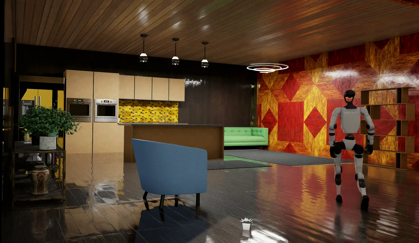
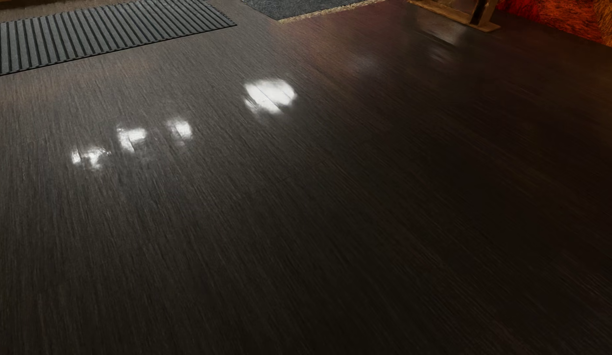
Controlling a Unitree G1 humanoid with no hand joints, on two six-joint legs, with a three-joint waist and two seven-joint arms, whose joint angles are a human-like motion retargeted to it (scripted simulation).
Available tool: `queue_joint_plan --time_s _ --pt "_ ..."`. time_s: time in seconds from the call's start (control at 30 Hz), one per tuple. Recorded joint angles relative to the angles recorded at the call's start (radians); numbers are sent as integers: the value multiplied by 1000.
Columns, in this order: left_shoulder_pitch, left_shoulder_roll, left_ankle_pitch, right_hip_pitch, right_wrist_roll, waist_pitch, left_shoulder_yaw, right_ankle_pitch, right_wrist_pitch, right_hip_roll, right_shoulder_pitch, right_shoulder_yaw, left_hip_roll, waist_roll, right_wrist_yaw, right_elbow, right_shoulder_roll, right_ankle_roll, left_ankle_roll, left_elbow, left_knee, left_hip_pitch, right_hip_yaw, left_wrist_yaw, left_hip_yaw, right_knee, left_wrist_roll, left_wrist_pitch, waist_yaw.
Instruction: Go to the counter
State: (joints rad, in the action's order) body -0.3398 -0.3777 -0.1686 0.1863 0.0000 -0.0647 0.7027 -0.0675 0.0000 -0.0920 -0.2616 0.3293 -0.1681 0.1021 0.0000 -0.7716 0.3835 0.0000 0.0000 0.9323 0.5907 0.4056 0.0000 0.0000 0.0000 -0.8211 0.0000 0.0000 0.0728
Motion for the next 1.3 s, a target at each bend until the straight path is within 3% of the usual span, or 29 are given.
queue_joint_plan --time_s 0.03,0.1,0.13,0.2,0.27,0.33,0.37,0.4,0.43,0.47,0.5,0.53,0.6,0.67,0.7,0.8,0.83,0.87,0.9,0.93,0.97,1.0,1.03,1.1,1.17,1.3 --pt "1 0 -10 -96 0 2 7 77 0 -24 -11 13 -33 13 0 -38 -7 0 0 11 37 -38 0 0 0 -215 0 0 -29" --pt "24 -7 105 -296 0 -31 3 -73 0 -44 -17 60 -61 31 0 -95 -16 0 0 -1 9 -207 0 0 0 -470 0 0 -93" --pt "50 -8 170 -377 0 -42 -1 -139 0 -34 -21 96 -52 20 0 -116 -20 0 0 5 -27 -299 0 0 0 -432 0 0 -140" --pt "101 -22 308 -488 0 -47 -24 -166 0 -18 -56 113 -33 -10 0 -127 -16 0 0 -29 -91 -459 0 0 0 -147 0 0 -241" --pt "146 -28 443 -571 0 -26 -91 -101 0 -17 -95 91 -13 -43 0 -123 -4 0 0 -79 -145 -572 0 0 0 196 0 0 -303" --pt "178 -39 516 -643 0 1 -135 -57 0 -41 -126 66 8 -77 0 -135 3 0 0 -121 -134 -651 0 0 0 285 0 0 -360" --pt "180 -38 507 -661 0 4 -148 -26 0 -46 -140 66 18 -100 0 -146 9 0 0 -134 -78 -681 0 0 0 219 0 0 -392" --pt "174 -30 418 -673 0 2 -190 11 0 -28 -147 52 38 -128 0 -163 9 0 0 -156 36 -683 0 0 0 119 0 0 -415" --pt "170 -13 241 -661 0 -1 -189 4 0 -12 -142 52 56 -157 0 -193 6 0 0 -142 216 -638 0 0 0 35 0 0 -419" --pt "167 4 68 -619 0 -10 -150 -38 0 -7 -128 71 67 -170 0 -224 2 0 0 -114 413 -562 0 0 0 -8 0 0 -397" --pt "169 12 -24 -564 0 -19 -117 -76 0 -10 -115 77 78 -170 0 -239 -10 0 0 -103 561 -464 0 0 0 -13 0 0 -355" --pt "165 22 -51 -486 0 -26 -88 -99 0 -26 -107 83 82 -158 0 -235 -23 0 0 -91 625 -362 0 0 0 15 0 0 -309" --pt "135 47 -68 -305 0 -29 -81 -149 0 -61 -106 104 77 -121 0 -171 -32 0 0 -47 528 -152 0 0 0 118 0 0 -207" --pt "82 41 -96 -131 0 -23 -52 -216 0 -83 -112 110 86 -85 0 -74 -22 0 0 -32 284 15 0 0 0 212 0 0 -90" --pt "55 30 -49 -56 0 -20 -51 -244 0 -87 -108 107 101 -80 0 -25 -8 0 0 -33 154 81 0 0 0 241 0 0 -28" --pt "-25 2 319 104 0 -11 -51 -271 0 -94 -52 121 188 -68 0 26 40 0 0 15 -86 200 0 0 0 259 0 0 149" --pt "-53 -6 248 145 0 -8 -47 -223 0 -111 -35 118 212 -50 0 15 43 0 0 41 -70 230 0 0 0 248 0 0 188" --pt "-72 -9 40 165 0 1 -30 -128 0 -135 -30 100 202 -25 0 1 38 0 0 72 2 280 0 0 0 218 0 0 196" --pt "-73 -9 -100 146 0 10 5 12 0 -162 -34 81 158 12 0 -21 26 0 0 104 93 314 0 0 0 143 0 0 179" --pt "-61 -9 -103 95 0 11 36 149 0 -166 -40 77 107 35 0 -54 14 0 0 128 157 299 0 0 0 17 0 0 149" --pt "-46 -8 -62 9 0 6 36 206 0 -152 -43 92 60 38 0 -83 9 0 0 127 191 253 0 0 0 -149 0 0 114" --pt "-31 -3 -26 -85 0 -7 3 153 0 -144 -39 114 8 42 0 -99 7 0 0 114 188 175 0 0 0 -316 0 0 73" --pt "-3 6 4 -181 0 -29 -22 22 0 -112 -39 124 -38 34 0 -111 4 0 0 105 168 77 0 0 0 -480 0 0 31" --pt "56 -5 147 -397 0 -35 -47 -162 0 -62 -62 153 -81 7 0 -112 -7 0 0 -15 52 -150 0 0 0 -510 0 0 -73" --pt "104 -14 290 -513 0 -60 -142 -191 0 -16 -84 157 -41 -38 0 -106 -7 0 0 -148 -74 -401 0 0 0 -280 0 0 -193" --pt "254 -29 544 -653 0 -19 -234 -137 0 -75 -123 133 27 -57 0 -82 -7 0 0 -316 -180 -675 0 0 0 324 0 0 -346"
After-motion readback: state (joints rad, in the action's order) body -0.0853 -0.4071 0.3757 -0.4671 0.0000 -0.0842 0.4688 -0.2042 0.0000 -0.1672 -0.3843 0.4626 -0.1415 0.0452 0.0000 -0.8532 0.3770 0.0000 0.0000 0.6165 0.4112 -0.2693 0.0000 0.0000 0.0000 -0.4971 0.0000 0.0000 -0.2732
